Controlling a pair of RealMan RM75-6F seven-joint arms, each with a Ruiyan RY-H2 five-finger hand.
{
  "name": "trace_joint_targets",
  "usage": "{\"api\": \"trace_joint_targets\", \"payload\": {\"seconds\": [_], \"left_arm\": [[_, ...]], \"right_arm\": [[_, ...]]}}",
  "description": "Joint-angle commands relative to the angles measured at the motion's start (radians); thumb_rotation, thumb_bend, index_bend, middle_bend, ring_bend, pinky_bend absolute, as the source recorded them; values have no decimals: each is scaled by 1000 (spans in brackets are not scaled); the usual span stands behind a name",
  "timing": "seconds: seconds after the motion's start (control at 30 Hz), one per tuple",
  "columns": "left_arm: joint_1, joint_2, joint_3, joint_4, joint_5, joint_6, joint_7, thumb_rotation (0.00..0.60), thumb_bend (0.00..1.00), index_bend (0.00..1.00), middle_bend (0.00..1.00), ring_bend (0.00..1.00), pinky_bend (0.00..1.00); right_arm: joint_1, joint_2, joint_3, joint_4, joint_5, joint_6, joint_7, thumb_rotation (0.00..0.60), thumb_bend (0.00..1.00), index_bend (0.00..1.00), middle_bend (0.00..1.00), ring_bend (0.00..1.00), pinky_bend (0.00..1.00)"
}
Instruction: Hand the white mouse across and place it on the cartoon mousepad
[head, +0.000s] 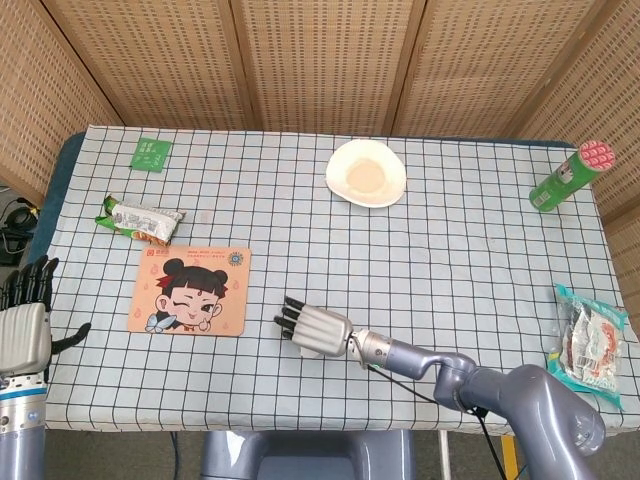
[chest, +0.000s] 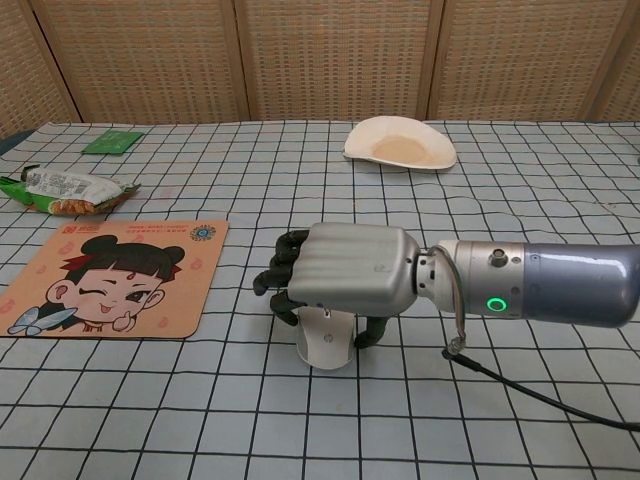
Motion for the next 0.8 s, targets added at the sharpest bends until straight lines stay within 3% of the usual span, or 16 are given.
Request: {"api": "trace_joint_targets", "payload": {"seconds": [0.03, 0.17, 0.37, 0.53, 0.8], "left_arm": [[0, 0, 1, 0, 0, 0, 1, 600, 147, 0, 0, 0, 0], [0, 0, 1, -1, 1, 1, 0, 600, 147, 0, 0, 0, 0], [2, 3, 1, -5, 2, 4, -4, 600, 146, 0, 0, 0, 0], [2, 5, 3, -5, 6, 4, -7, 600, 146, 0, 0, 0, 0], [-2, -3, 11, 1, 19, 3, 0, 600, 146, 0, 0, 0, 0]], "right_arm": [[-7, 18, 1, -22, 10, -10, -35, 600, 131, 263, 98, 70, 60], [-17, 36, 4, -42, 24, -15, -65, 600, 122, 221, 14, 0, 54], [-53, 88, 31, -87, 70, 0, -129, 600, 120, 208, 12, 0, 53], [-177, 156, 99, -150, 215, 73, -206, 600, 119, 208, 32, 0, 53], [-357, 241, 170, -242, 402, 205, -142, 600, 119, 200, 16, 0, 52]]}}
